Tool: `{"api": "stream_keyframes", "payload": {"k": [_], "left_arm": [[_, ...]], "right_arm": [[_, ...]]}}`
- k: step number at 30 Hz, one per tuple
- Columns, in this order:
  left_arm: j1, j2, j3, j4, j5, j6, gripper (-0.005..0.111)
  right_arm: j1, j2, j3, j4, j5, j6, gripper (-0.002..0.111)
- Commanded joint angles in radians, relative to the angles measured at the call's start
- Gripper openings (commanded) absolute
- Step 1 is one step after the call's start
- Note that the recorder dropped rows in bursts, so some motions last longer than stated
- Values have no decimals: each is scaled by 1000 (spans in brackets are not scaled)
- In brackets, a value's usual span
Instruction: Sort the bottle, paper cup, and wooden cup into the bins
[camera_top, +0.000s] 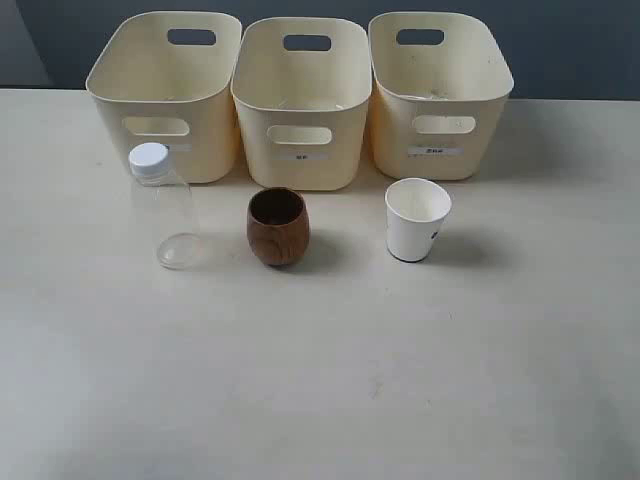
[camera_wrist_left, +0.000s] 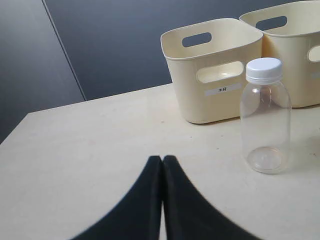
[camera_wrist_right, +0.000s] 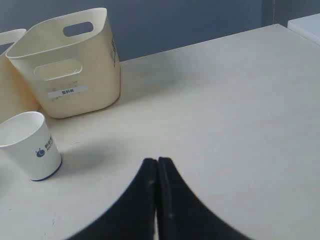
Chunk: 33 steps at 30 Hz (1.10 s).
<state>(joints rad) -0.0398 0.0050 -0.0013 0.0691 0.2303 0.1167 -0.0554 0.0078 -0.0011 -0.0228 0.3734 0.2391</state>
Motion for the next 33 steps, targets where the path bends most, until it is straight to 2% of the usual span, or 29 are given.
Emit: {"api": "stream_keyframes", "payload": {"k": [1,33], "left_arm": [[-3,-5,1,0,-7,-2,0],[-3,-5,1,0,-5,-2,0]], "right_arm": [[-6,-8,1,-2,-7,-4,-1],[-6,-8,1,-17,40,-4,-1]]}}
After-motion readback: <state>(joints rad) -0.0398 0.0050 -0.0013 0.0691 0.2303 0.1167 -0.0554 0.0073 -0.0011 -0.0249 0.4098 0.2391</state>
